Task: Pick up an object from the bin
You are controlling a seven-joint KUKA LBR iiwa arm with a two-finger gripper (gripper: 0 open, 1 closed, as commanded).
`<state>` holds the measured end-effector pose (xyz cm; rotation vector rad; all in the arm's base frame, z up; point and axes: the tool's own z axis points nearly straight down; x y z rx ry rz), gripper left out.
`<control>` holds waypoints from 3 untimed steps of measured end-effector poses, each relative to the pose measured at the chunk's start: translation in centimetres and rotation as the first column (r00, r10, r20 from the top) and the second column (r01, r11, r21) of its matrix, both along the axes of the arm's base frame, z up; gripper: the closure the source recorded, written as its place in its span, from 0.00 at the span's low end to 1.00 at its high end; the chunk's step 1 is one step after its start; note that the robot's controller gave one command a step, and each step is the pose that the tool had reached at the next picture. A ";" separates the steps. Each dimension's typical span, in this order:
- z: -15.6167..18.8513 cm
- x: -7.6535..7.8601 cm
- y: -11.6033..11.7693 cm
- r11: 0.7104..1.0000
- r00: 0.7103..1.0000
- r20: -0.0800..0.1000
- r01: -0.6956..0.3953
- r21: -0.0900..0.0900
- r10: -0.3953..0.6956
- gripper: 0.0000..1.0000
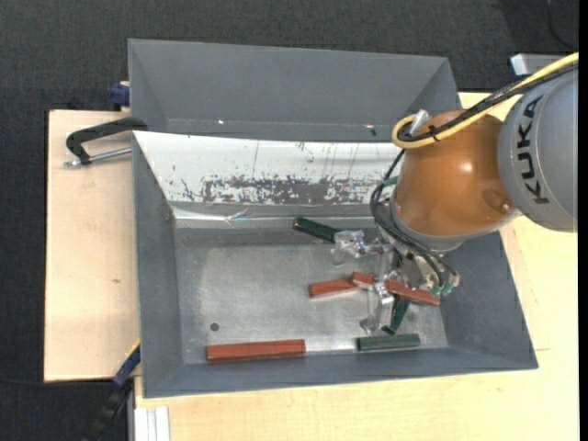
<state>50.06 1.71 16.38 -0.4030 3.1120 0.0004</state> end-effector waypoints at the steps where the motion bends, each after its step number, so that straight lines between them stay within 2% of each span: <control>1: -6.0 0.3 0.1 0.980 0.980 0.000 0.200 0.001 -0.200 0.00; 2: -7.0 0.4 -0.1 0.979 0.979 -0.007 0.203 0.001 -0.203 0.00; 3: -8.6 1.6 -1.2 0.980 0.980 0.000 0.201 0.001 -0.201 1.00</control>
Offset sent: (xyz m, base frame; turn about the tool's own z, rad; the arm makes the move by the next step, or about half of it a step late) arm 0.0200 -0.0230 -0.0932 0.2537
